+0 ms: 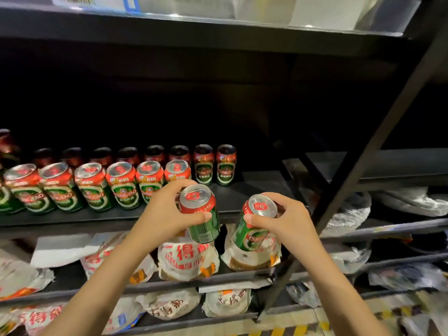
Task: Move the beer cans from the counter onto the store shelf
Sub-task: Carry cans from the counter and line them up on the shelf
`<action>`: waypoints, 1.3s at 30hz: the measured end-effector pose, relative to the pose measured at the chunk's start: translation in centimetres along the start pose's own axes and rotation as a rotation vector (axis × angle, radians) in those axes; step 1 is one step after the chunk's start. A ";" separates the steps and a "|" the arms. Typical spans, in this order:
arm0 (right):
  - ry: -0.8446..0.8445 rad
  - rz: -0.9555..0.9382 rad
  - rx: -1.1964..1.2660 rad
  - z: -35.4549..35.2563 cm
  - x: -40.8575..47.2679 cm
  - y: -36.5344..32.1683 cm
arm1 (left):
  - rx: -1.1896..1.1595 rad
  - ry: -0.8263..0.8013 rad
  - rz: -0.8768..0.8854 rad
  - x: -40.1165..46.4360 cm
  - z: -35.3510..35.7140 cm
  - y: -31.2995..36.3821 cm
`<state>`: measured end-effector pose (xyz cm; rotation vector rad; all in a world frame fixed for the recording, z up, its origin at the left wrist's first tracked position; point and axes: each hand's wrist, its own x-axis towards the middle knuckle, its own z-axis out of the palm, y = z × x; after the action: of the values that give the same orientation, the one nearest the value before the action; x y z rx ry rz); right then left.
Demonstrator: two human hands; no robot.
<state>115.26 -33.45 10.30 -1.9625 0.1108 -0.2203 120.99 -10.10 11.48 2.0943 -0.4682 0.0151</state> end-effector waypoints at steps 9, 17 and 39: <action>0.075 -0.042 -0.013 2.7 8.1 0.8 | 0.196 -0.075 0.132 9.2 -1.2 -1.7; 0.082 -0.029 -0.084 3.7 10.9 2.0 | 0.428 -0.188 0.166 12.8 -0.9 -3.1; 0.177 -0.032 -0.332 6.6 13.7 2.9 | 0.426 -0.370 0.153 14.9 -0.8 -5.3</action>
<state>130.11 -31.07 6.59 -2.2735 0.2442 -0.4188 136.71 -11.77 10.51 2.4832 -0.9131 -0.2033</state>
